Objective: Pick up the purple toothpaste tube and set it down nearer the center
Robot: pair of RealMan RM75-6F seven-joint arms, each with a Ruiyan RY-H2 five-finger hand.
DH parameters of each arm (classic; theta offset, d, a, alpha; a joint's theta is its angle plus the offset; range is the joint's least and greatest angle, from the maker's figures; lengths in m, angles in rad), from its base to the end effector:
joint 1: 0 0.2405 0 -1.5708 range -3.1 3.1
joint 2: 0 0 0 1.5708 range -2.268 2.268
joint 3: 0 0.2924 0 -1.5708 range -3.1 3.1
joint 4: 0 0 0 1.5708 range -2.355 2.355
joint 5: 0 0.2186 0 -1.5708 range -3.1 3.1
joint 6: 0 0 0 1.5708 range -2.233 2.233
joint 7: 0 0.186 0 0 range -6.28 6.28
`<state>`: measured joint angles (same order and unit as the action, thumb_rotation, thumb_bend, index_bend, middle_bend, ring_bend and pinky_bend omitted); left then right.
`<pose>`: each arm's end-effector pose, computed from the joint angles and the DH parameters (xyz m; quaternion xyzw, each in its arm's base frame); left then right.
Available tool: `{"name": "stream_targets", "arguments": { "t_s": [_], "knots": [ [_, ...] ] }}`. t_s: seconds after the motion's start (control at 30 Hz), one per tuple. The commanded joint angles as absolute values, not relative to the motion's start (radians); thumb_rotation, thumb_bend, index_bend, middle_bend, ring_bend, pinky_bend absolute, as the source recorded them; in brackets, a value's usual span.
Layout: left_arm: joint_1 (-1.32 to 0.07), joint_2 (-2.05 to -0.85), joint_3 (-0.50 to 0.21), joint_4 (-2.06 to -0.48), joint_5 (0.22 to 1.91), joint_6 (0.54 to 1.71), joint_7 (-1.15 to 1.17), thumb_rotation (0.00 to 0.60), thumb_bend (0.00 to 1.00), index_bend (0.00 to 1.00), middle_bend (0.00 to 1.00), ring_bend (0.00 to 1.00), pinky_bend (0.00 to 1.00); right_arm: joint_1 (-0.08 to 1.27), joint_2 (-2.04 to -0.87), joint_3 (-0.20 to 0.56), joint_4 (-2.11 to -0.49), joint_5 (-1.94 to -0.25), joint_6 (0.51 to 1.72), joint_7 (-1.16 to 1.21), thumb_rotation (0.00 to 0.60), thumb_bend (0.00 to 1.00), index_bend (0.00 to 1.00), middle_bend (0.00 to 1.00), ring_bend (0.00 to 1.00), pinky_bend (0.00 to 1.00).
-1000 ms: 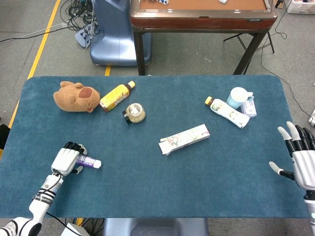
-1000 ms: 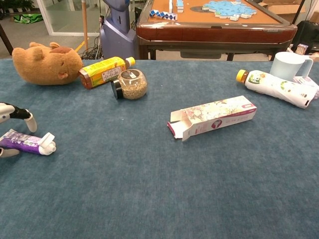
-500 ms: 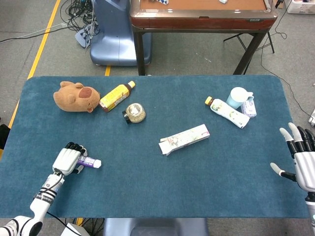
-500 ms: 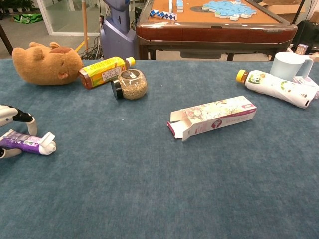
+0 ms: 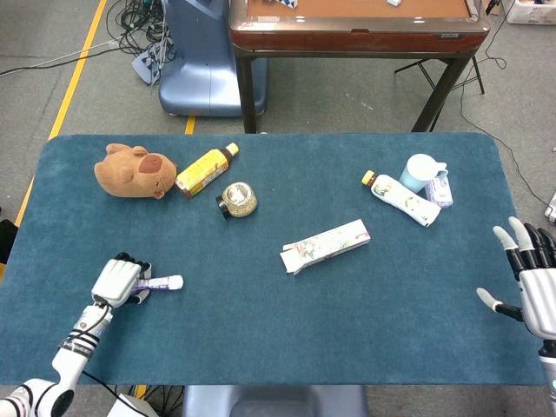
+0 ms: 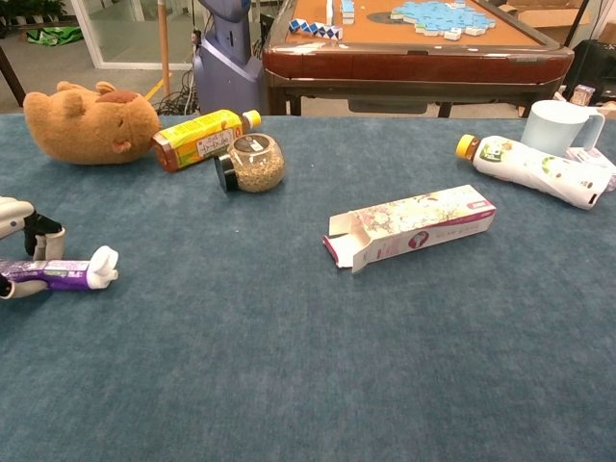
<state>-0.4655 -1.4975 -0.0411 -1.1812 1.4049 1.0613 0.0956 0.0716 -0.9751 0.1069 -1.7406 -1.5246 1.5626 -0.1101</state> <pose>-0.3281 0.3566 0.0039 -0.7351 -0.3576 -0.2982 0.4928 -0.3133 -0.2310 0.2251 0.5965 -0.3070 0.3948 0.6278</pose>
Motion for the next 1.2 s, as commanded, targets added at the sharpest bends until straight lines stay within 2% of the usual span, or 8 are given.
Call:
{"name": "stream_targets", "arguments": {
  "t_s": [0.03, 0.27, 0.47, 0.7, 0.9, 1.2],
  "knots": [
    [-0.470, -1.500, -0.041, -1.163, 1.420, 1.064, 0.049, 0.600, 0.34, 0.54, 0.61, 0.47, 0.29, 0.075, -0.973, 0.106, -1.745, -1.533, 1.561, -0.111, 0.600, 0.00, 0.00, 0.00, 0.00, 0.00],
    [-0.485, -1.448, -0.054, -1.205, 1.462, 1.093, -0.073, 0.600, 0.35, 0.56, 0.66, 0.52, 0.39, 0.106, -0.945, 0.108, -1.778, -1.601, 1.547, -0.127, 0.600, 0.00, 0.00, 0.01, 0.00, 0.00],
    [-0.517, -1.367, -0.068, -1.319, 1.512, 1.104, -0.222, 0.600, 0.37, 0.56, 0.68, 0.55, 0.44, 0.167, -0.910, 0.113, -1.830, -1.694, 1.502, -0.128, 0.600, 0.01, 0.00, 0.10, 0.00, 0.00],
    [-0.578, -1.297, -0.076, -1.441, 1.601, 1.110, -0.363, 0.600, 0.39, 0.55, 0.68, 0.56, 0.45, 0.277, -0.901, 0.129, -1.897, -1.781, 1.391, -0.134, 0.600, 0.18, 0.12, 0.13, 0.00, 0.00],
    [-0.640, -1.281, -0.090, -1.510, 1.633, 1.081, -0.430, 0.600, 0.40, 0.55, 0.68, 0.56, 0.45, 0.382, -0.962, 0.153, -1.915, -1.815, 1.290, -0.151, 0.600, 0.31, 0.17, 0.13, 0.00, 0.00],
    [-0.723, -1.317, -0.113, -1.517, 1.614, 1.009, -0.468, 0.600, 0.40, 0.56, 0.69, 0.56, 0.45, 0.530, -1.110, 0.189, -1.901, -1.806, 1.149, -0.219, 0.600, 0.34, 0.23, 0.12, 0.00, 0.00]
  ]
}}
